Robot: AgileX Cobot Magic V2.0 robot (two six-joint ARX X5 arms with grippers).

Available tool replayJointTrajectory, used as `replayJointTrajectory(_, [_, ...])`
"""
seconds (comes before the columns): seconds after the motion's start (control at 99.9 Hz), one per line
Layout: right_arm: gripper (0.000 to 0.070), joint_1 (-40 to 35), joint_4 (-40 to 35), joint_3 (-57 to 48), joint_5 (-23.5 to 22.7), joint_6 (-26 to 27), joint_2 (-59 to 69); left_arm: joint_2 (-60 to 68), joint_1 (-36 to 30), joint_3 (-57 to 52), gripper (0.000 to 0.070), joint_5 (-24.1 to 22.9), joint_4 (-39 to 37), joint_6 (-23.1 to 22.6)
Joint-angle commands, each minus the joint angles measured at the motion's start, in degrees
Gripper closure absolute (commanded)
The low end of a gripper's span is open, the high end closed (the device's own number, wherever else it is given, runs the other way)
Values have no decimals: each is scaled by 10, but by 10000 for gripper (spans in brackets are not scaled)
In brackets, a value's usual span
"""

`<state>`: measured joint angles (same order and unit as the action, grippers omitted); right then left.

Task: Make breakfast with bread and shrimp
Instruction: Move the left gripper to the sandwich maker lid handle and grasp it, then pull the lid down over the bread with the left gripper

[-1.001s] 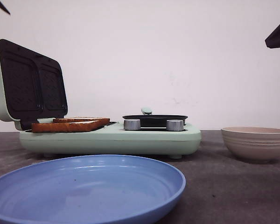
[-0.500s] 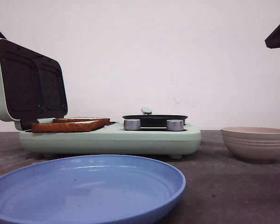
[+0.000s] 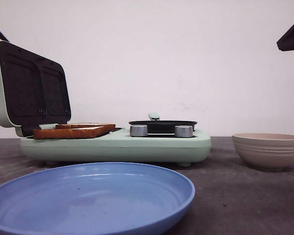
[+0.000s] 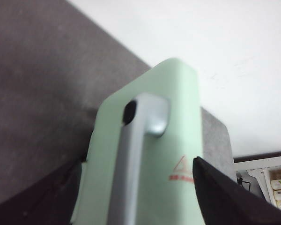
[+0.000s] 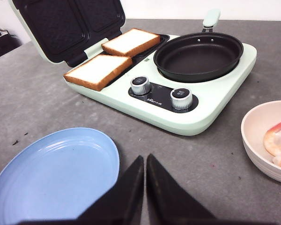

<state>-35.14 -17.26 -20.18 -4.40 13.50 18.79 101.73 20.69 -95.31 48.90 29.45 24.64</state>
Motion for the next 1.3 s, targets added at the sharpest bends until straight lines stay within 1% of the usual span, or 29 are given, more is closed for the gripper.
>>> replayJointTrajectory(0.0, [700, -3, 5, -3, -1, -3, 2, 15, 1, -16, 257, 12, -18, 16])
replayJointTrajectory(0.09, [700, -3, 5, -3, -1, -4, 2, 29, 1, -16, 254, 26, -21, 35])
replayJointTrajectory(0.22, [700, -3, 4, -3, -1, -4, 2, 52, -4, -16, 255, 43, -20, 35])
replayJointTrajectory(0.49, [700, -3, 0, -3, -1, -4, 2, 74, -19, -16, 255, 46, -30, 30])
replayJointTrajectory(0.63, [700, -3, 0, -3, -1, -3, 2, 80, -23, -16, 274, 50, -33, 31])
replayJointTrajectory(0.67, [700, -3, 0, -3, -1, -3, 2, 81, -24, -16, 301, 51, -33, 31])
replayJointTrajectory(0.88, [700, -3, 1, -3, -1, -2, 2, 82, -24, -16, 603, 53, -33, 29])
replayJointTrajectory(0.971, [700, -3, 0, -3, -1, 0, 2, 82, -24, -16, 692, 57, -34, 29])
replayJointTrajectory(1.291, [700, -3, 1, -3, -1, 0, 2, 82, -31, -16, 697, 81, -40, 29])
